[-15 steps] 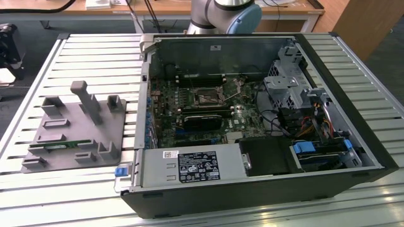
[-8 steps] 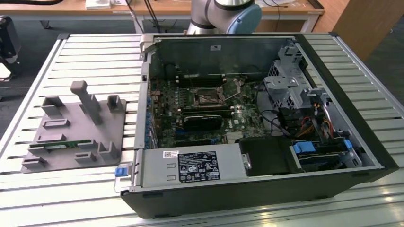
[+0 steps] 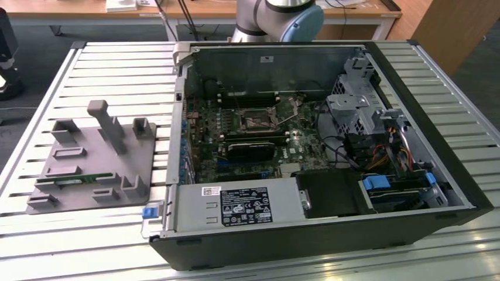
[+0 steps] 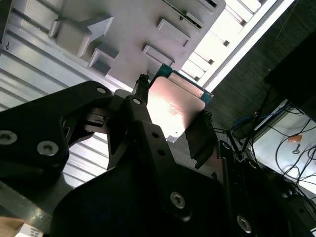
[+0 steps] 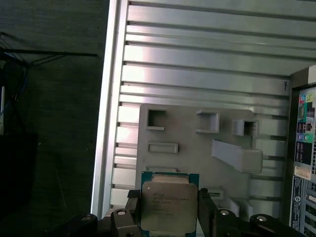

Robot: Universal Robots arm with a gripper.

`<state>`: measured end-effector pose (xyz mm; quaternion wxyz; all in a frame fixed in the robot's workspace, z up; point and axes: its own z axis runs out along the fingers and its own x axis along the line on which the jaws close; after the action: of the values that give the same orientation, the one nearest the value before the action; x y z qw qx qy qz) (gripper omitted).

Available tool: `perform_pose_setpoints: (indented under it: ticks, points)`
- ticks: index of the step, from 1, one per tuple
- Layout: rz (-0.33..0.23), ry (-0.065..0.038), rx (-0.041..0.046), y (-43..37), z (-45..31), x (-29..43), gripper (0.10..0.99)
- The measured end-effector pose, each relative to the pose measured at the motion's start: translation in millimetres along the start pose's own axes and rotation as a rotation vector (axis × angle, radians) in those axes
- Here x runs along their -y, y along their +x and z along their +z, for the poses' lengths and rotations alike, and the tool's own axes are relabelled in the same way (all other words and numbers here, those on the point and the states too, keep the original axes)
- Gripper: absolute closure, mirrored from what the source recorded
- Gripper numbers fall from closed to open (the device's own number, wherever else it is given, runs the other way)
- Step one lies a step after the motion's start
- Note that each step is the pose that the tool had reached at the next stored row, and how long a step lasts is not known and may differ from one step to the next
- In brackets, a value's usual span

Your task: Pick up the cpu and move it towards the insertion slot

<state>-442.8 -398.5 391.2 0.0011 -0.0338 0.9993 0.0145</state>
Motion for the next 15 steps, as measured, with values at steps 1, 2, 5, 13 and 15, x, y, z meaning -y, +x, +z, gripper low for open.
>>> perform_pose_setpoints:
  ticks: [1, 2, 5, 13, 15]
  points:
    - [0.000, 0.000, 0.0000, 0.0, -1.5, -0.1, 0.537]
    - [0.000, 0.000, 0.0000, 0.0, -3.0, -0.1, 0.537]
    - [0.000, 0.000, 0.0001, -1.0, -5.7, -0.2, 0.537]
    - [0.000, 0.000, -0.0001, -8.0, -6.7, 0.3, 0.537]
    - [0.000, 0.000, -0.0001, -8.2, -9.6, 0.2, 0.537]
